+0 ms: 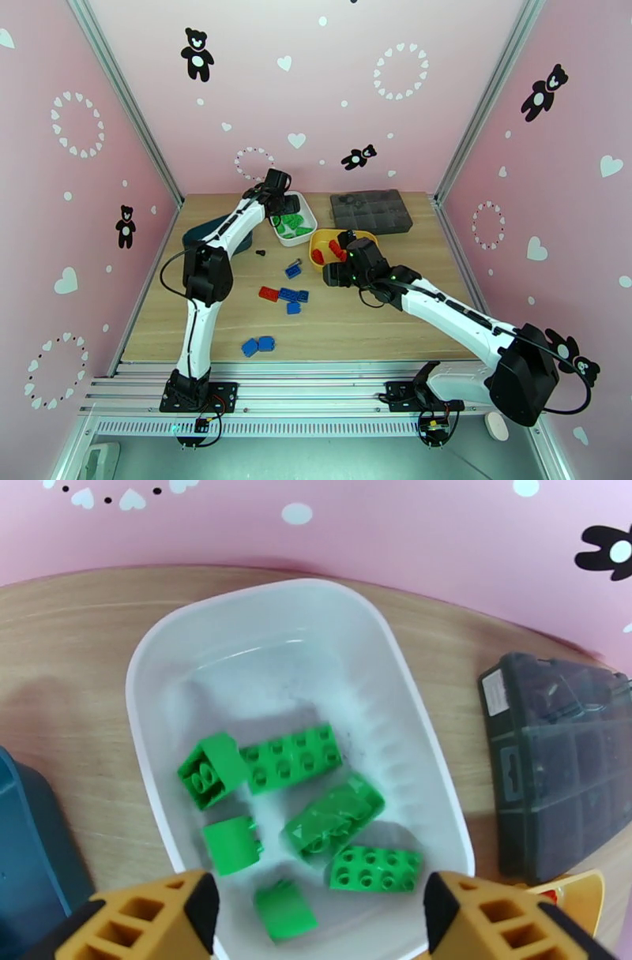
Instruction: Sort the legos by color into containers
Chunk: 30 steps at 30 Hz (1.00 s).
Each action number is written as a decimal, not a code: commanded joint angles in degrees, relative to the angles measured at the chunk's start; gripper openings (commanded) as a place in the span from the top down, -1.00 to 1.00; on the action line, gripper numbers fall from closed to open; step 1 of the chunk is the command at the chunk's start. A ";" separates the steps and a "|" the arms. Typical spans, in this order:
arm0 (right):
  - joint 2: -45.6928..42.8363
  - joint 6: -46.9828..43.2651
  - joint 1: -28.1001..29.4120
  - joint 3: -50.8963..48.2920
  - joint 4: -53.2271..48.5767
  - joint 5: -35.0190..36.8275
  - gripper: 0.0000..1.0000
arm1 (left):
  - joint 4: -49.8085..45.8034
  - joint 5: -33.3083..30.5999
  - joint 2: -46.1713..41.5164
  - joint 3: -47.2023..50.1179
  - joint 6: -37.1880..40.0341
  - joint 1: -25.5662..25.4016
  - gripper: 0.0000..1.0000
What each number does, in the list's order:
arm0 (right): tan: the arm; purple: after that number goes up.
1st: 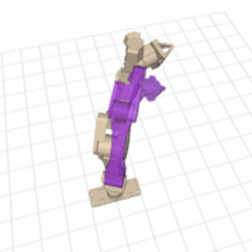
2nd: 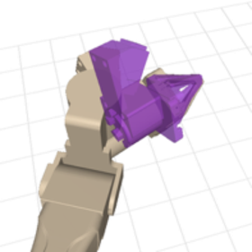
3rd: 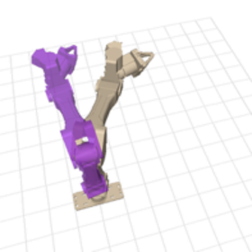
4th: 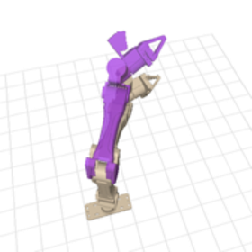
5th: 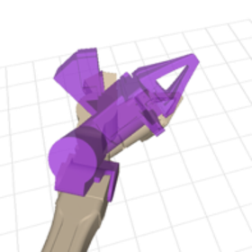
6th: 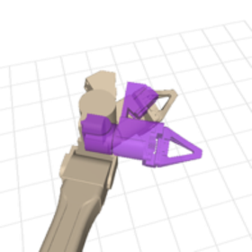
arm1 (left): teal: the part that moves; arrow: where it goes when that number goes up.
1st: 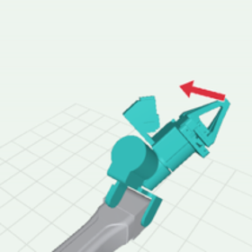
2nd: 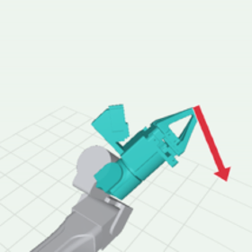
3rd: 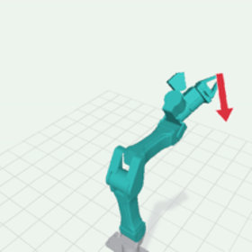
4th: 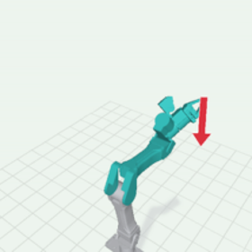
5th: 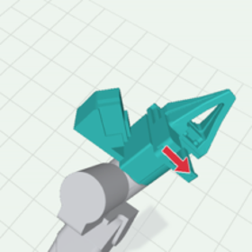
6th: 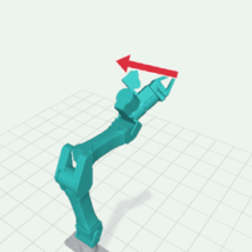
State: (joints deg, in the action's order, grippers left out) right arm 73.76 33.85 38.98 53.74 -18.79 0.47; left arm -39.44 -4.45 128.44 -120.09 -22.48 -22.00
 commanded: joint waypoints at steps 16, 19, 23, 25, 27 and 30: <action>4.33 -2.59 2.65 -0.30 -1.99 -1.66 -0.31 | 4.65 -4.81 -38.11 47.93 -4.64 -7.11 -0.41; 5.28 -2.49 3.84 -0.71 -1.69 -1.35 -0.30 | 3.89 -4.91 -41.48 54.07 -5.03 -9.39 -0.39; 5.95 -2.30 5.56 -1.22 -1.77 -0.70 -0.30 | 3.20 -4.50 -45.09 60.34 -6.45 -12.75 -0.38; 5.91 -2.19 6.31 -1.76 -2.03 -0.22 -0.30 | 2.46 -4.53 -47.17 63.12 -8.63 -14.05 -0.39; 5.72 -1.79 6.79 -2.52 -2.12 0.14 -0.30 | 1.63 -4.67 -49.78 66.26 -11.40 -15.69 -0.43; 5.06 -1.07 7.23 -3.86 -1.97 0.46 -0.30 | -0.82 -4.92 -52.80 69.97 -14.82 -18.61 -0.53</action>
State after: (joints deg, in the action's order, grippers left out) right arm 79.05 32.12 45.78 51.42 -19.49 -0.27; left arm -37.15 -8.45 78.48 -52.73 -32.69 -38.65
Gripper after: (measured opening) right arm 0.650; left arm 0.760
